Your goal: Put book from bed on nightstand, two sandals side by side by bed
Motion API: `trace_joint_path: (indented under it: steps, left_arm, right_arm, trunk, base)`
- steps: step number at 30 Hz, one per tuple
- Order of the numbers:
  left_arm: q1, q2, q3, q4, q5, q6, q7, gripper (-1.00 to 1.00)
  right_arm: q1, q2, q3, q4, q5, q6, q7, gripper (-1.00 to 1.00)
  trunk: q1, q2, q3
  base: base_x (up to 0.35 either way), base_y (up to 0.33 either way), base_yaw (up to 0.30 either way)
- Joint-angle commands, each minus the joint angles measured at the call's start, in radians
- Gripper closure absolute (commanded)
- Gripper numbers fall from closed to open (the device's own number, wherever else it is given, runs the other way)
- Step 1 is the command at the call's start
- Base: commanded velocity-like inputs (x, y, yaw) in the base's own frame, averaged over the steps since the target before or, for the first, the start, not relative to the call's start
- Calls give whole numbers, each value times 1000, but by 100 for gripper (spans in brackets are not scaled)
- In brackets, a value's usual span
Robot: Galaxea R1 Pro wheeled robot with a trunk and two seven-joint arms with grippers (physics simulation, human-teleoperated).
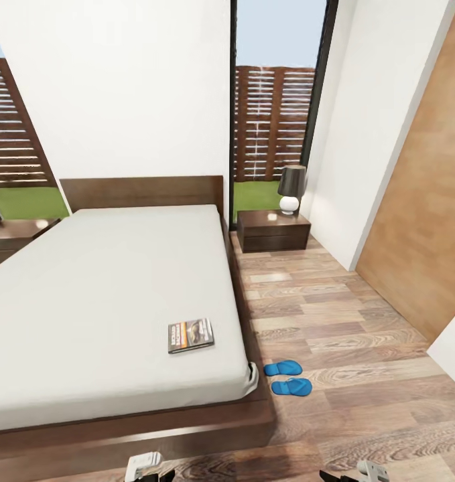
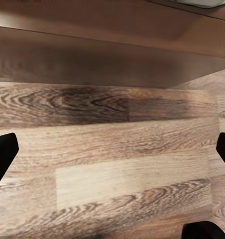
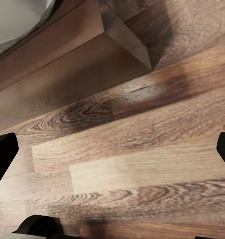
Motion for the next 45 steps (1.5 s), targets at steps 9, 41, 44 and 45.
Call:
trace_joint_path:
  steps: [9,41,44,45]
  left_arm:
    - [-1,0,8,1,-11,-4,-2,-100]
    - [-1,0,8,1,-11,-4,-2,-100]
    - [-1,0,8,1,-11,-4,-2,-100]
    - [-1,0,8,1,-11,-4,-2,-100]
  right_arm:
    - [0,0,-8,-1,5,6,5,-100]
    - [-1,0,-10,-1,-5,6,7,-100]
    - [0,0,-10,-1,-5,6,7,-100]
    - [0,0,-10,-1,-5,6,7,-100]
  trunk:
    - [-35,63,27]
    - [-157,287,128]
    - [-169,308,137]
    - [-173,315,140]
  base:
    - [0,0,0]
    - [0,0,36]
    - [0,0,5]
    - [0,0,2]
